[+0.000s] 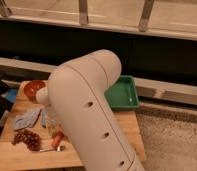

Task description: Place pepper in plastic cup

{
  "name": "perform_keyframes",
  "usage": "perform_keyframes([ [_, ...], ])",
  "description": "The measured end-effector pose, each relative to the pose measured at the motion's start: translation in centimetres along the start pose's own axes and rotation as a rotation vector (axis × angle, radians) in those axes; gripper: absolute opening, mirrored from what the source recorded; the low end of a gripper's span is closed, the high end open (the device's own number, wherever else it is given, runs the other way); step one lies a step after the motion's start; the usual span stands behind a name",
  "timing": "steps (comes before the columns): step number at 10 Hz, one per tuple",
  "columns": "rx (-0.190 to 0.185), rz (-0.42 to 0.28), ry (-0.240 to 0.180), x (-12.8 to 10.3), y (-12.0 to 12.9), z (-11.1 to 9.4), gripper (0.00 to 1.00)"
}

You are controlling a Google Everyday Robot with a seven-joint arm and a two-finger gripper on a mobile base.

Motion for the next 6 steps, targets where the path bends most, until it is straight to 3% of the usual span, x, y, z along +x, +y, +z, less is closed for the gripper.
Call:
perform_keyframes([
  [4,-0.018,-0.006,0.009,-0.27,-0.09,0.03,0.05],
  [6,-0.038,-0.022,0.001,-0.05,0.15,-0.44,0.0],
])
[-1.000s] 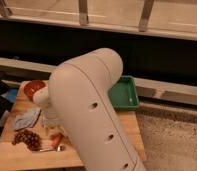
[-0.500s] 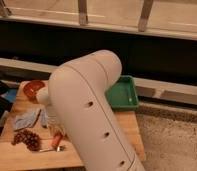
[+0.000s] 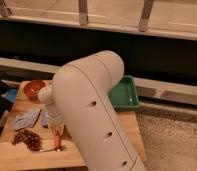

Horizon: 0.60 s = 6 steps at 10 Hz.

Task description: Place pepper in plastic cup

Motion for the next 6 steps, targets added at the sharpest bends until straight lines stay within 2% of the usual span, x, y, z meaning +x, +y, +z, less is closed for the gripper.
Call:
perform_keyframes([
  [2,-0.047,-0.024,-0.033,0.5,0.2,-2.2,0.0],
  [5,-0.148,-0.088,-0.109,2.1,1.4,-8.6,0.0],
  [6,-0.195,-0.11,-0.145,2.6,1.7,-11.6,0.0],
])
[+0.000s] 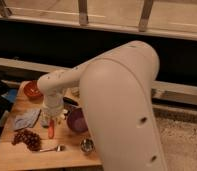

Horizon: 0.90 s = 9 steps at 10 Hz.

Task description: Place pepper in plastic cup

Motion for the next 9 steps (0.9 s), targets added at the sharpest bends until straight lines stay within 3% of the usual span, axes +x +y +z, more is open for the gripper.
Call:
perform_keyframes([
  [3,-0.087,-0.02,-0.103,-1.1,1.4,-6.6,0.0],
  [5,-0.121,0.017,-0.165,-4.1,-0.5,-10.3,0.0],
  [9,-0.135,0.133,-0.222,-9.2,-7.4,-12.5,0.0],
])
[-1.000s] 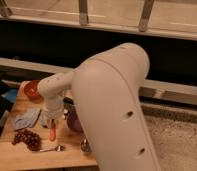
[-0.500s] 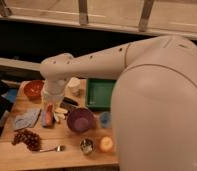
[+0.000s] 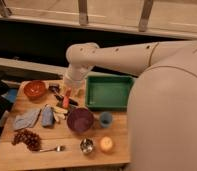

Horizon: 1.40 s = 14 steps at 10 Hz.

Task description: Place pepper in plastic cup

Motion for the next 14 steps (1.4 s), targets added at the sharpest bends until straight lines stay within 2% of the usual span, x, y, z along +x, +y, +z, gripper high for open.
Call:
perform_keyframes([
  [2,0.004,0.034,-0.017,-1.4,-4.6,-0.5,0.0],
  [4,-0.002,-0.006,-0.02,-1.3,-8.2,-0.9,0.0],
  [5,-0.012,-0.085,-0.021,-1.0,-10.0,-1.2,0.0],
  [6,-0.022,-0.207,-0.019,-0.5,-11.5,-1.6,0.0],
  [8,-0.034,-0.401,-0.011,0.7,-13.0,-2.1,0.0],
  [9,-0.039,-0.477,-0.009,1.2,-13.6,-2.3,0.0],
  [10,-0.042,-0.51,-0.01,1.4,-14.0,-2.4,0.0],
  [11,-0.042,-0.534,-0.011,1.5,-14.2,-2.5,0.0],
  [13,-0.025,-0.498,-0.007,1.2,-13.9,-2.0,0.0],
  [14,-0.006,-0.464,-0.004,0.9,-14.7,-1.3,0.0],
])
